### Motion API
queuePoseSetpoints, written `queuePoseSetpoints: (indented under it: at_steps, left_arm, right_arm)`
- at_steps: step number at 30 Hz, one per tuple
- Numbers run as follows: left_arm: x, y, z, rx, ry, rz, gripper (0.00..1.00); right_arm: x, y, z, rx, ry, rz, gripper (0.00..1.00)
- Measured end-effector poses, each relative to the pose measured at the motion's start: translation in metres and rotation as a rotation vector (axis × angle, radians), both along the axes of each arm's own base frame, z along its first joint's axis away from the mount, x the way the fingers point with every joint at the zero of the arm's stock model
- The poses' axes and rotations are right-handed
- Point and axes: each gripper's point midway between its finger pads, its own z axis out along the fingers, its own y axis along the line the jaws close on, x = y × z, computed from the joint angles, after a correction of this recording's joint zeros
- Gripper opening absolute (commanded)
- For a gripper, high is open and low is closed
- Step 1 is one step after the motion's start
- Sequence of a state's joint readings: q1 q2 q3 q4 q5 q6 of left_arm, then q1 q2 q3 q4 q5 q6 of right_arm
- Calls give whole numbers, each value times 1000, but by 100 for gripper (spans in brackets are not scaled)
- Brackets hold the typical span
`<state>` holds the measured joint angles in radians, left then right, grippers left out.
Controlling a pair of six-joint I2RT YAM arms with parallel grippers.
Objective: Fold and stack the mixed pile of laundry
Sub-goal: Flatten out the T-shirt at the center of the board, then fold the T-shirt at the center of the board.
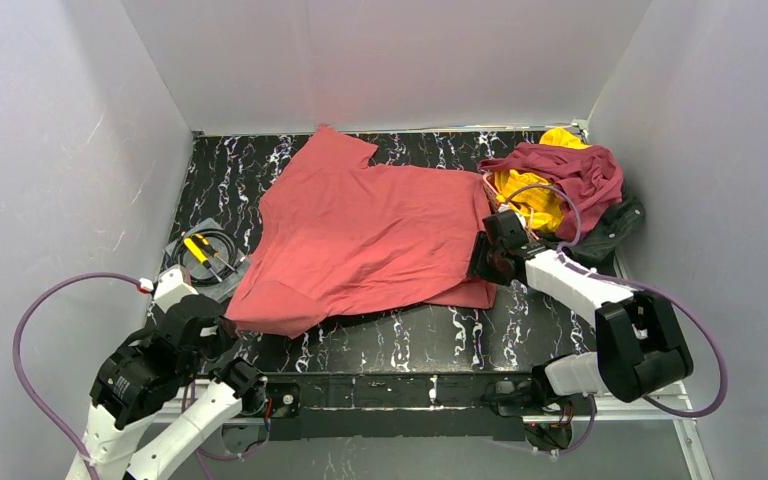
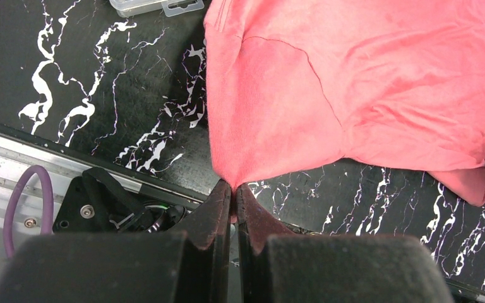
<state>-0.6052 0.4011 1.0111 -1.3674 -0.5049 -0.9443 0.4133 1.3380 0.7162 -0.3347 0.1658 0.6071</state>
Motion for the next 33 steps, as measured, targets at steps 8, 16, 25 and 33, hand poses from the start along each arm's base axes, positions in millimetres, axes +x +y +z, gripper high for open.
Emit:
queuePoseSetpoints:
  at_steps: [8,16,25,33]
  left_arm:
    - [0,0,-1,1,3,0,0]
    - [-9,7,3,5,9,8,0]
    - [-24,11,2,-28,27,15,0]
    - [-31,0,0,-94,46,-24,0]
  right_arm:
    - [4,3,-2,1,6,4,1]
    - [-25,-7,47,32,-53,30,1]
    - [-100,-24,64,55,81,71,1]
    - [-151,-37,62,51,220,67,1]
